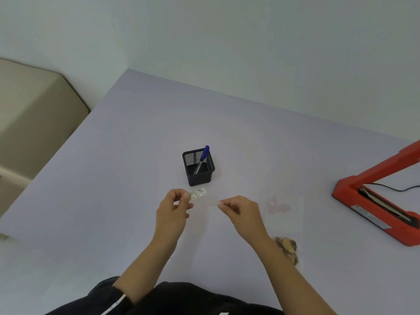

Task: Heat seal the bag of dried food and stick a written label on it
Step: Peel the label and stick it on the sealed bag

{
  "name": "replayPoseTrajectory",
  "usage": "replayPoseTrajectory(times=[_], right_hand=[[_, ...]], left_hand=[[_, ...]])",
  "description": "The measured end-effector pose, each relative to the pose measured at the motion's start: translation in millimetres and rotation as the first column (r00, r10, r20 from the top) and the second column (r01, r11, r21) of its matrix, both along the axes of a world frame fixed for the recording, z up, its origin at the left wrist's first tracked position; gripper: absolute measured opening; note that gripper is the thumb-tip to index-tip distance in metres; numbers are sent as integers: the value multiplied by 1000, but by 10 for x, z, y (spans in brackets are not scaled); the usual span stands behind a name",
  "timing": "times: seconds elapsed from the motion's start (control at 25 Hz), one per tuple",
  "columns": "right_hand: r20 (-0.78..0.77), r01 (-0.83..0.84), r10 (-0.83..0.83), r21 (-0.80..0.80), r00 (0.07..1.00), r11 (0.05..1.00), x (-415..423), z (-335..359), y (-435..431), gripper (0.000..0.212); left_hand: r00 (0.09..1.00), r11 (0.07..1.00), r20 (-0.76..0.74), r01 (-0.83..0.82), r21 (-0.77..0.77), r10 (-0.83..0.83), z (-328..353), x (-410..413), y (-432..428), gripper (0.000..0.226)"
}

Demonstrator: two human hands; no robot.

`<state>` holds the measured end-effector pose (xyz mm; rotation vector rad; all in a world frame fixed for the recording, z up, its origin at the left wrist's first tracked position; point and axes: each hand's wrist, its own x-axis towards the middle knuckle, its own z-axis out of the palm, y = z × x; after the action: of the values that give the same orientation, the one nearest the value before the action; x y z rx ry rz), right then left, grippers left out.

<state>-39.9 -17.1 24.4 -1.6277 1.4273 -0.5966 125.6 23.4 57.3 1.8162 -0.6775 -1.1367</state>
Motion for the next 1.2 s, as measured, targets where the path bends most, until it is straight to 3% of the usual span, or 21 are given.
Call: replayPoseTrajectory(times=[0.08, 0.16, 0.44, 0.64, 0.88, 0.96, 1.2], right_hand=[[-48, 11, -2, 190, 999, 982, 89, -240, -74, 16], [-103, -2, 32, 279, 994, 960, 190, -435, -159, 18], [-417, -75, 90, 53, 904, 996, 314, -622, -276, 23], [-298, 67, -100, -118, 949, 991, -205, -515, -206, 18], [-234, 360, -369, -79, 900, 930, -1461, -528, -157, 22], [-231, 378, -376, -38, 898, 925, -1753, -549, -157, 23], [-174, 227, -206, 115, 963, 967, -2017, -698, -145, 35]], left_hand=[[999, 999, 31, -35, 38, 34, -73, 42, 59, 13], [999, 997, 27, -31, 66, 30, -124, 77, 124, 13], [998, 991, 48, -44, 127, 38, -252, 68, 289, 11], [992, 988, 74, 95, 123, -105, -304, -254, 76, 11], [905, 899, 28, 418, 127, -425, -490, -1155, -393, 10], [864, 862, 60, 490, 130, -500, -551, -1484, -529, 9], [710, 745, 225, 644, 175, -667, -796, -1952, -832, 8]])
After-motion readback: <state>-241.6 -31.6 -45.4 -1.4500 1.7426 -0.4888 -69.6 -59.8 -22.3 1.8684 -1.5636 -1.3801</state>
